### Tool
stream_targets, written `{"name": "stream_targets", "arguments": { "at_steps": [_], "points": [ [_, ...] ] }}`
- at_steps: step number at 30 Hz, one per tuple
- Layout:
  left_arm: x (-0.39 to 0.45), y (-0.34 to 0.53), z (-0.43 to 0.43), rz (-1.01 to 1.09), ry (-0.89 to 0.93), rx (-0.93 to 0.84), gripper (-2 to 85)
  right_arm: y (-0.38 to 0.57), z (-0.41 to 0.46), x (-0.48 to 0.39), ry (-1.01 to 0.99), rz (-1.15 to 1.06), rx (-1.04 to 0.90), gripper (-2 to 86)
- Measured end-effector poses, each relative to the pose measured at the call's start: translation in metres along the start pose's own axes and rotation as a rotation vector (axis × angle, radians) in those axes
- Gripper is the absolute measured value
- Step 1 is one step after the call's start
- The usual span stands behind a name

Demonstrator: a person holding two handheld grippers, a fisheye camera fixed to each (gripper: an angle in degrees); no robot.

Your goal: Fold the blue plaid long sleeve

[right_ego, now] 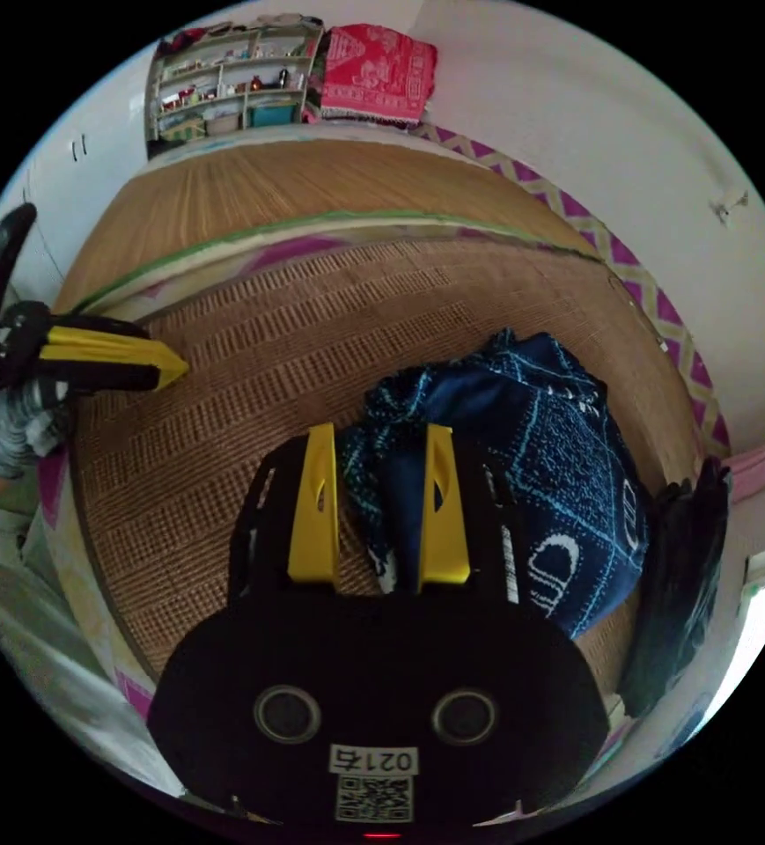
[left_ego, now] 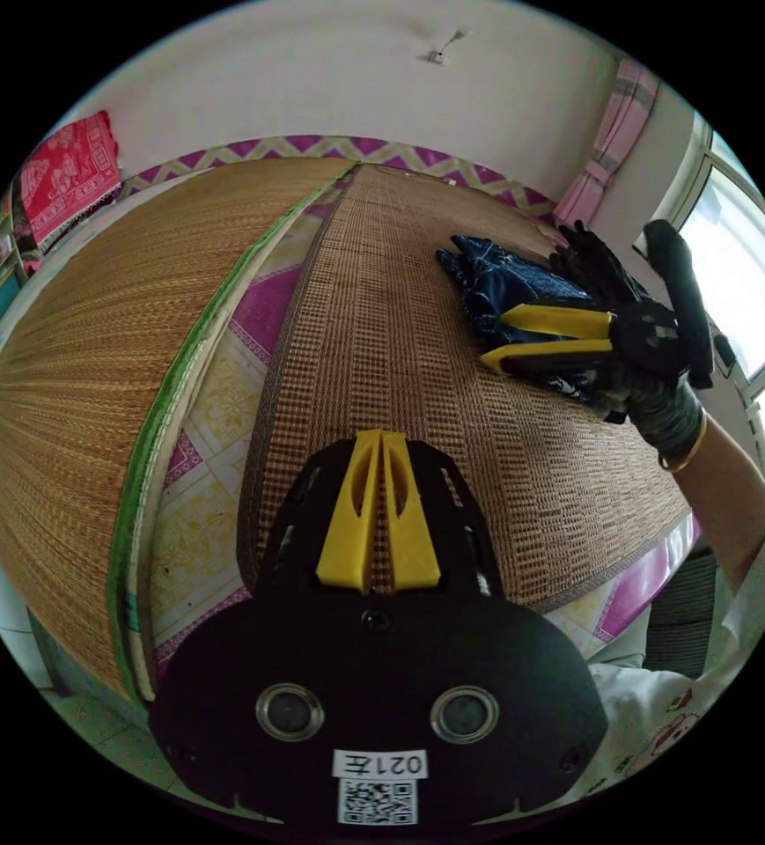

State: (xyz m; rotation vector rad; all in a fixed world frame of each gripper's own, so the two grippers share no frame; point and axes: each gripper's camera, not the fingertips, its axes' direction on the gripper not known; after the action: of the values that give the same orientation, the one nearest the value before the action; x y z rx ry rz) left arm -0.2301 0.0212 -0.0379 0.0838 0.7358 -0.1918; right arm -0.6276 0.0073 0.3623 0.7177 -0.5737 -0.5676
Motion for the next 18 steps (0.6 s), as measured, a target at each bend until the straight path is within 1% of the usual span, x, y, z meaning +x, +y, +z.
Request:
{"name": "stream_targets", "arguments": {
  "at_steps": [1,3,5,7,9,12,16,18],
  "points": [
    [0.0,0.0,-0.003,-0.001,0.003,0.001,-1.0,-0.001,-0.002,-0.001,0.009,-0.008,0.012,11.9],
    [-0.001,-0.001,-0.007,-0.006,0.011,0.001,-1.0,-0.007,-0.002,-0.006,0.164,-0.055,-0.027,6.8],
    [-0.002,-0.003,-0.011,-0.012,0.023,0.001,-1.0,-0.011,-0.007,-0.005,0.191,-0.06,-0.017,5.2],
    [-0.004,-0.004,-0.016,-0.02,0.039,0.001,-1.0,-0.023,-0.021,0.012,0.122,0.024,-0.017,4.7],
    [-0.007,-0.006,-0.02,-0.029,0.055,0.001,-1.0,-0.042,-0.052,0.041,0.026,0.145,0.044,4.4],
    [-0.012,-0.008,-0.027,-0.05,0.085,0.002,-1.0,-0.079,-0.084,0.049,-0.039,0.194,0.096,4.2],
    [-0.018,-0.009,-0.042,-0.068,0.11,0.04,-1.0,-0.127,-0.095,0.009,-0.101,0.107,0.097,4.3],
    [-0.02,-0.004,-0.056,-0.064,0.118,0.091,-1.0,-0.142,-0.099,-0.028,-0.129,0.005,0.077,4.4]
  ]
}}
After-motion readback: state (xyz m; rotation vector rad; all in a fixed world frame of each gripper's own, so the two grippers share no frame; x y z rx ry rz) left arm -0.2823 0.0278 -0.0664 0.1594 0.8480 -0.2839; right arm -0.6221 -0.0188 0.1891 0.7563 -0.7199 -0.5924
